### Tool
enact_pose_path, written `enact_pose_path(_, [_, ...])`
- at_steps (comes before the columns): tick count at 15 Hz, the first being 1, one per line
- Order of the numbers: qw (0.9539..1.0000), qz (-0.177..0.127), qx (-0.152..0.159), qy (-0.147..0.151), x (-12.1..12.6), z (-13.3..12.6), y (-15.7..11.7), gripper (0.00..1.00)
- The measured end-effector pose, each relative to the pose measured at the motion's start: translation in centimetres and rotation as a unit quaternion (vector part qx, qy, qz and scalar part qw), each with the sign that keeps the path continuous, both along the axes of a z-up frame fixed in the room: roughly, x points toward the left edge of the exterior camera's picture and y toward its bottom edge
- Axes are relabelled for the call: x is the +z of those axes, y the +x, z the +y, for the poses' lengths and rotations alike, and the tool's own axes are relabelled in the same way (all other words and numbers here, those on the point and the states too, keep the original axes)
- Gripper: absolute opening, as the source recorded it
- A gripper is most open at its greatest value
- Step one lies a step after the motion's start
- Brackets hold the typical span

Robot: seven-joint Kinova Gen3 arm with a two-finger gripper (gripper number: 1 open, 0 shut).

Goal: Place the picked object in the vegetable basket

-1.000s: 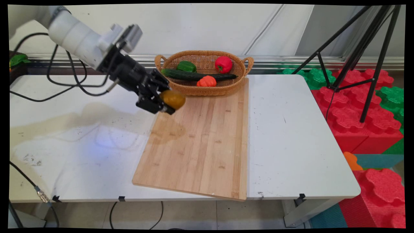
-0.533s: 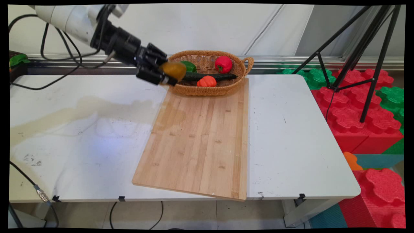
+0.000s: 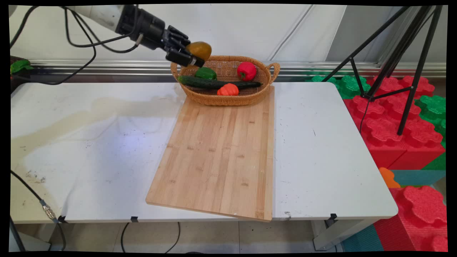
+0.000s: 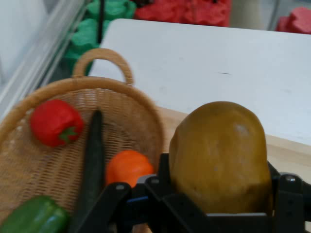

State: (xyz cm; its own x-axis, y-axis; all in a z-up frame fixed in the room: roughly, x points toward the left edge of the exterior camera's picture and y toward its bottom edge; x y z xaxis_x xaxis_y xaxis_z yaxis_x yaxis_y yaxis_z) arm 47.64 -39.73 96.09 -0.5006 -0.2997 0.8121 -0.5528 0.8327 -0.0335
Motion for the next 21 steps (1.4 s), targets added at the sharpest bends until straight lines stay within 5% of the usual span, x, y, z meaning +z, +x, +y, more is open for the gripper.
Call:
enact_pose_path(11, [0.9944, -0.057, 0.088, 0.015, -5.6, -9.6, -2.4, 0.0])
enact_pose_path(21, [0.9864, -0.102, 0.123, 0.04, -10.7, -15.5, -4.8, 0.0])
